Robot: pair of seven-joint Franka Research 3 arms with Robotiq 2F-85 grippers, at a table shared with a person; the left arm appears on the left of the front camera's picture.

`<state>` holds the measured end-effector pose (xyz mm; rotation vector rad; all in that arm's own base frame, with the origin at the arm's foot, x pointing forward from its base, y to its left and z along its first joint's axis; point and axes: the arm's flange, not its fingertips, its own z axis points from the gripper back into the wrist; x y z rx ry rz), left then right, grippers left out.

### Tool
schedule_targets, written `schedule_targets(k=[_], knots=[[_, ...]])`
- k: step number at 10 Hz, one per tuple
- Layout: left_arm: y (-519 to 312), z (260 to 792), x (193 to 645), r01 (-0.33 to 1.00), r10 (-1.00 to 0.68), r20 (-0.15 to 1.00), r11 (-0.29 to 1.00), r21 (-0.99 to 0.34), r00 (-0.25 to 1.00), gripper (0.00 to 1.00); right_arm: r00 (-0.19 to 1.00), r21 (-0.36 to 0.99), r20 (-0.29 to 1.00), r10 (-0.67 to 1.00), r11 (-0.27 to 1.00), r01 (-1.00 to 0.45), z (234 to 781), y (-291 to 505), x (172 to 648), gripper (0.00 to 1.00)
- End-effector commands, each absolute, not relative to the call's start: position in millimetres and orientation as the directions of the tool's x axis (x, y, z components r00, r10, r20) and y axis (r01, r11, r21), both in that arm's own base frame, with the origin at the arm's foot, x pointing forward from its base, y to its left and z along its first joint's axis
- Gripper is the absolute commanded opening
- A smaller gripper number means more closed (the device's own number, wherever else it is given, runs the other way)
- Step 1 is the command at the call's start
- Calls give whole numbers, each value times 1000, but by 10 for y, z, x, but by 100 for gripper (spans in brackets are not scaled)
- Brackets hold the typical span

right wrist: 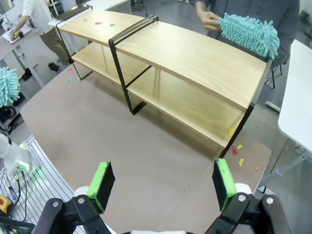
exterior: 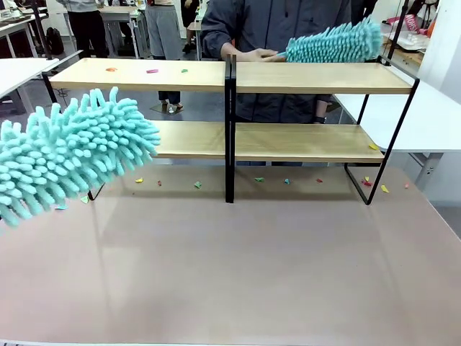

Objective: Clean the shelves.
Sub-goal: Clean another randomly selected level of the Shelf with the Duster.

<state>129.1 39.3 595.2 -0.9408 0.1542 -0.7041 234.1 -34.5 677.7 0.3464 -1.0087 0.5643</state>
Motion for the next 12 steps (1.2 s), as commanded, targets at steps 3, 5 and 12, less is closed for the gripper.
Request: schedule_targets(k=[3,5,12], knots=[[145,5948,1546,481,-621,156,398,-781,768,12,405,19,870,282,800,-599,6782,-344,2344,100],[-189,5855,1856,455,-674,105,367,-812,731,12,405,19,870,282,800,-599,6782,-344,2344,100],[-1952,4756,2646,304,-677,-160,512,-803,718,12,405,19,870,282,800,-599,6782,-344,2344,100]])
